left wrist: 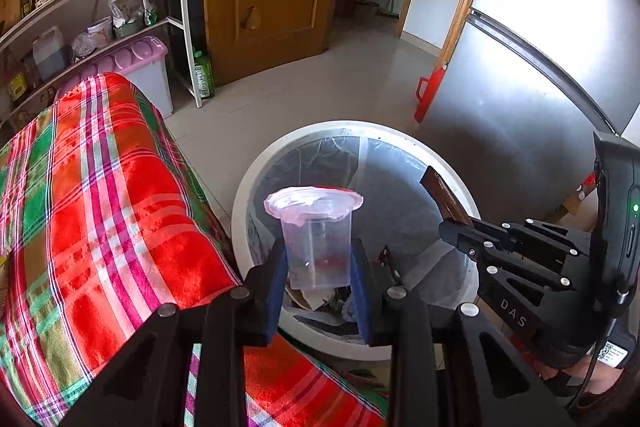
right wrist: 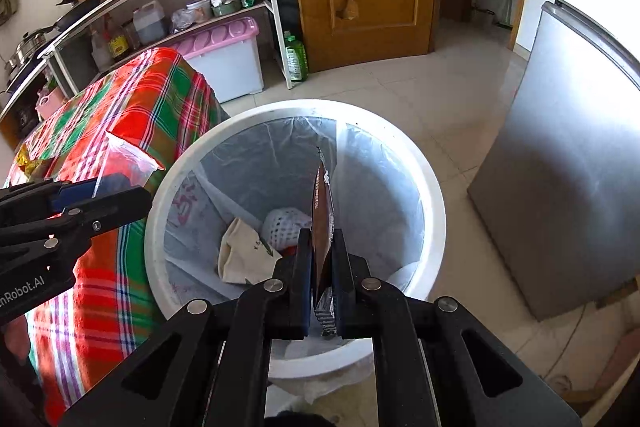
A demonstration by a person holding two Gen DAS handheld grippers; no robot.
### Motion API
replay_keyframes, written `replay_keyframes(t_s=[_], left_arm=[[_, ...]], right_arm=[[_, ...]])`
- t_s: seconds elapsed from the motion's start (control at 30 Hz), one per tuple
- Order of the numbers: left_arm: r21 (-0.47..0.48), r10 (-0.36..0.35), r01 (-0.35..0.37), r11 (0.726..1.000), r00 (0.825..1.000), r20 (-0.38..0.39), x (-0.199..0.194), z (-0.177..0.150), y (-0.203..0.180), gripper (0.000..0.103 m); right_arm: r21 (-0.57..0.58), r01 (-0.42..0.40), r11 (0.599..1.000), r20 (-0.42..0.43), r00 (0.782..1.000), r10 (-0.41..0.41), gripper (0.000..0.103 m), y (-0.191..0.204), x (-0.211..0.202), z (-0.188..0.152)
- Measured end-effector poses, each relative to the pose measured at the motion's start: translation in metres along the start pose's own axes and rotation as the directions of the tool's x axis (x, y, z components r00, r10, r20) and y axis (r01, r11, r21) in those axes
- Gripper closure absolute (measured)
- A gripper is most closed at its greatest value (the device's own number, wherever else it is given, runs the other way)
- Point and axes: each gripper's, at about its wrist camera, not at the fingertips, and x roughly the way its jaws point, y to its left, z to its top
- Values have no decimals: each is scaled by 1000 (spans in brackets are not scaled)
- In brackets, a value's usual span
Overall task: Collect trash
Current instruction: 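Open both tools to drop the cup and wrapper into the bin, then move both tools back over the remaining wrappers on the table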
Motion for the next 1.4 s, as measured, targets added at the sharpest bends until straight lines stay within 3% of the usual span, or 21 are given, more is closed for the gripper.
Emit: replay_keyframes(t_s=[0.13, 0.2, 0.27, 0.33, 0.9, 1.17, 1.4], left_arm=[[-5, 2, -2, 1000, 1000, -7, 3, 1, 1, 70], [-12, -1, 1, 1000, 1000, -9, 4, 1, 3, 61], [-14, -3, 3, 1000, 1000, -6, 3, 0, 4, 53], [-17, 1, -1, 1000, 1000, -1, 2, 0, 5, 51], [-59, 9, -7, 998, 999, 33, -21, -6, 21, 40], [-74, 27, -21, 997, 996, 85, -47, -16, 33, 36], [-108, 84, -70, 992, 988, 129, -76, -26, 56, 31]], right_arm=[[4, 14, 1000, -16, 1000, -14, 93, -2, 5, 0], [8, 19, 1000, -15, 1000, -19, 87, -3, 5, -1], [12, 27, 1000, -9, 1000, -27, 70, -3, 4, -1], [14, 20, 1000, -4, 1000, -20, 62, -2, 3, 0], [13, 31, 999, 39, 999, -32, 62, 9, -18, 0], [19, 18, 1000, 70, 997, -20, 61, 20, -32, 0], [5, -19, 1000, 98, 995, 18, 60, 41, -42, 1]])
